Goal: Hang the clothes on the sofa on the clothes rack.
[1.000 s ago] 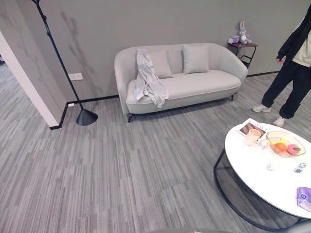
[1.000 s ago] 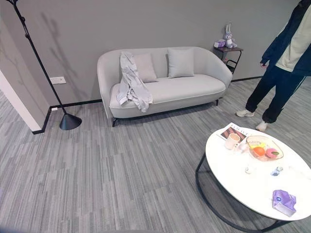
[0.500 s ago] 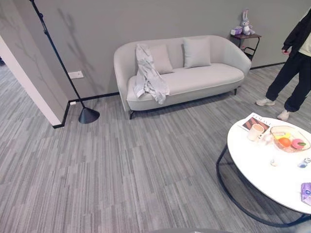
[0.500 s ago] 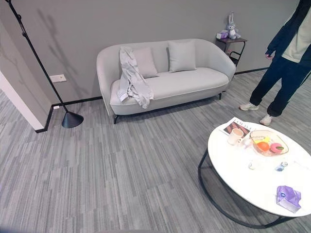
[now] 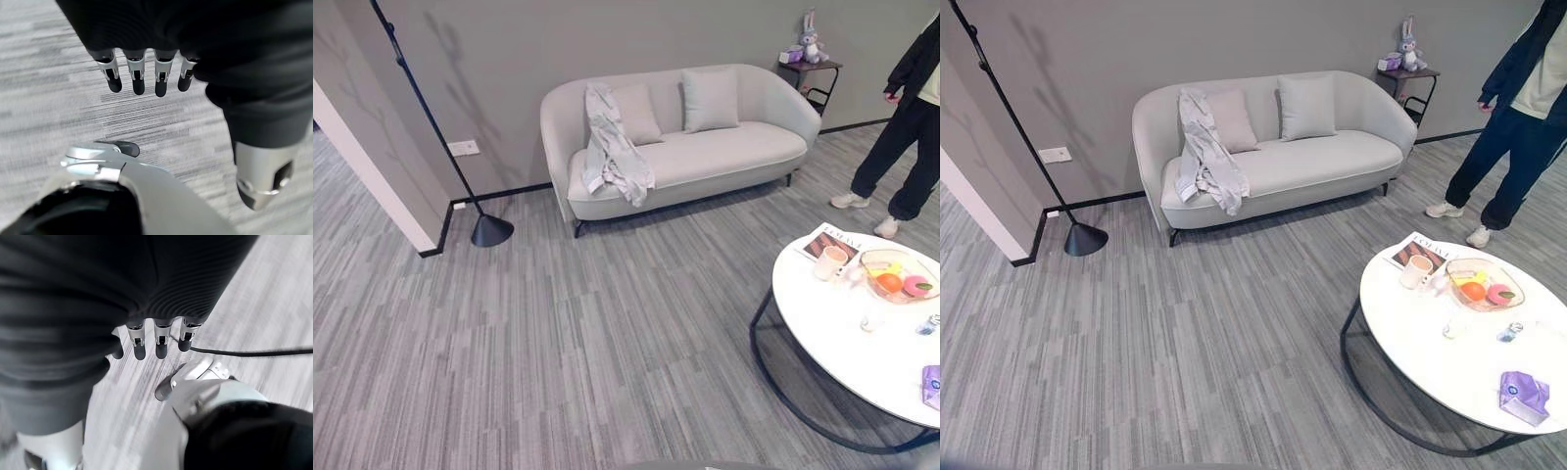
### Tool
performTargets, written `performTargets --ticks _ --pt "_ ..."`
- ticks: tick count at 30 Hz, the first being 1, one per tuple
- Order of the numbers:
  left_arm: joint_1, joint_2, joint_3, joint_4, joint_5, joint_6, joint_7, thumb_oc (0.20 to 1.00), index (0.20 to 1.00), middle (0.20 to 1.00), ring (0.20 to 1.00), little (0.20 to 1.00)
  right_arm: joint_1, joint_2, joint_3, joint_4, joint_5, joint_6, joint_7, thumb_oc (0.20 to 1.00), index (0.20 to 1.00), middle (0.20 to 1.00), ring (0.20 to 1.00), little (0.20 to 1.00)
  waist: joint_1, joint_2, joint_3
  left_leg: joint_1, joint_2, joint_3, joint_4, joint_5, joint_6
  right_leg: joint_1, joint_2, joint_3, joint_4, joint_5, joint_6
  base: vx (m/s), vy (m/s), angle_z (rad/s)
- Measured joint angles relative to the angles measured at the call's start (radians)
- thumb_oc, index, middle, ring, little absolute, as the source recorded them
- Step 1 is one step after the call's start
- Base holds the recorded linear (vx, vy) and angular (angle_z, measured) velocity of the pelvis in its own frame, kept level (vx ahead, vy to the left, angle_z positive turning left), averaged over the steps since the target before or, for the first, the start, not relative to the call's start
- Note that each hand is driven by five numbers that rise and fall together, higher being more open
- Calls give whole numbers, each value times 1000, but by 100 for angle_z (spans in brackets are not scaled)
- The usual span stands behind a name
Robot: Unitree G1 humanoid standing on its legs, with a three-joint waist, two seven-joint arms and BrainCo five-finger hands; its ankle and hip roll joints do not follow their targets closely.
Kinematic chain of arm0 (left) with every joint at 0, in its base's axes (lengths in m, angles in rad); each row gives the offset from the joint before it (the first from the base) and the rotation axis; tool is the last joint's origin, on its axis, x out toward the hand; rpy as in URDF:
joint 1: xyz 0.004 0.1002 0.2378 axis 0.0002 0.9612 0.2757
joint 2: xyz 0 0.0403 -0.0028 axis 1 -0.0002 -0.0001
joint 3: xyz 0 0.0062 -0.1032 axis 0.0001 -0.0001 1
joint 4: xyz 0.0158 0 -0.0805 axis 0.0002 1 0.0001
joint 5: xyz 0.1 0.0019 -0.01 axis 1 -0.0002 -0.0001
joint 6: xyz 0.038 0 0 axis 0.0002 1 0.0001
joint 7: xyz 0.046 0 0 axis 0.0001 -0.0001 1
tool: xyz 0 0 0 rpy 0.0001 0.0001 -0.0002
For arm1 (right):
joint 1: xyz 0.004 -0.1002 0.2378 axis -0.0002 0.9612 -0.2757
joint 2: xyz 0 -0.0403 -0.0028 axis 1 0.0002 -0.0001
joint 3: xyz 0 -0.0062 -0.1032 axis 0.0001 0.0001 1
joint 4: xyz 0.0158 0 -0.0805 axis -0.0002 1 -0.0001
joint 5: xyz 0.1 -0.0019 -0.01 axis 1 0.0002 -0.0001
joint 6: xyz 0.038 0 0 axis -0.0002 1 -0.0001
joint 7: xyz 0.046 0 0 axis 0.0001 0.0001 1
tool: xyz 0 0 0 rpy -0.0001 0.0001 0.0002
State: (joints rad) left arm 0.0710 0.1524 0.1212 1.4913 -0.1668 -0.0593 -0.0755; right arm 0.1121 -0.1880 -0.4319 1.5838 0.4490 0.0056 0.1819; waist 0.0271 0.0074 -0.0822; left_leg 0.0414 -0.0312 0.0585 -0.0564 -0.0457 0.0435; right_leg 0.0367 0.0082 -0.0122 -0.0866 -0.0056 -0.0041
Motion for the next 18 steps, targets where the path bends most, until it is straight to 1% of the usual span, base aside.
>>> performTargets --ticks 4,6,9,10,11,12,13,14,15,16,17,18 --pt "2 -3 15 18 -15 5 -2 1000 1000 1000 1000 1000 15 6 -6 2 6 5 -3 1000 1000 1000 1000 1000 -4 -1 -5 0 1 0 0 0 0 0 2 0 -1 0 0 32 -48 0" --pt "-1 -8 -3 29 -34 6 -4 1000 1000 1000 1000 1000 10 11 13 -15 12 0 -2 1000 1000 1000 1000 1000 -14 -1 -7 -3 6 1 7 -1 -2 -1 5 1 0 0 0 35 -112 0" --pt "5 1 -5 35 -51 5 -6 1000 1000 1000 1000 1000 -4 18 65 -24 22 -4 4 1000 1000 1000 1000 1000 -17 -13 -4 -19 15 1 51 -13 -21 0 12 8 6 -6 -9 -33 -174 -5" --pt "1 7 -5 36 -51 4 -7 1000 1000 1000 1000 1000 -15 21 72 -24 24 -9 7 1000 1000 1000 1000 1000 -16 -25 -2 -46 17 1 100 -17 -28 -9 13 10 18 -11 -16 -83 -243 0" --pt "-15 15 -5 39 -52 0 -7 1000 1000 1000 1000 1000 -27 28 71 -29 24 -10 11 1000 1000 1000 1000 1000 -15 -48 1 -116 18 -1 218 -40 -56 -33 3 6 50 -23 -36 -38 -146 7" --pt "-38 29 -3 48 -52 -1 -8 1000 1000 1000 1000 1000 -32 42 70 -33 25 -17 10 1000 1000 1000 1000 1000 -13 -78 10 -186 13 -2 344 -41 -62 -44 -14 3 57 -32 -56 -32 -149 4" --pt "-48 32 -2 43 -53 -1 -9 1000 1000 1000 1000 1000 -37 35 69 -49 28 -11 16 1000 1000 1000 1000 1000 4 -87 17 -266 14 -27 468 -19 -73 -69 -10 -2 102 -29 -86 0 0 4" --pt "-72 41 0 51 -54 -3 -13 1000 1000 1000 1000 1000 -41 39 69 -46 35 -18 15 1000 1000 1000 1000 1000 4 -111 46 -317 12 -28 579 -10 -76 -53 -21 -6 99 -19 -61 0 0 0" --pt "-67 46 7 52 -56 -3 -14 1000 1000 1000 1000 1000 -40 39 72 -39 42 -19 14 1000 1000 1000 1000 1000 5 -114 51 -326 27 -34 589 -21 -61 -37 -21 -6 79 -14 -60 137 -95 0" --pt "-53 47 7 54 -59 -2 -14 1000 1000 1000 1000 1000 -27 42 77 -41 43 -18 15 1000 1000 1000 1000 1000 6 -112 55 -331 77 -62 600 -13 -58 -17 -8 0 75 -26 -88 134 -95 10" --pt "-59 54 6 56 -71 -3 -14 1000 1000 1000 1000 1000 -37 37 103 -27 43 -16 17 1000 1000 1000 1000 1000 7 -99 62 -374 97 -72 671 36 -116 -19 0 2 87 -34 -103 134 -95 20" --pt "-80 40 3 53 -84 -4 -17 1000 1000 1000 1000 1000 -50 24 119 2 42 -7 11 1000 1000 1000 1000 1000 12 -96 76 -423 109 -70 732 46 -132 -27 -6 0 90 -35 -104 341 -11 25"
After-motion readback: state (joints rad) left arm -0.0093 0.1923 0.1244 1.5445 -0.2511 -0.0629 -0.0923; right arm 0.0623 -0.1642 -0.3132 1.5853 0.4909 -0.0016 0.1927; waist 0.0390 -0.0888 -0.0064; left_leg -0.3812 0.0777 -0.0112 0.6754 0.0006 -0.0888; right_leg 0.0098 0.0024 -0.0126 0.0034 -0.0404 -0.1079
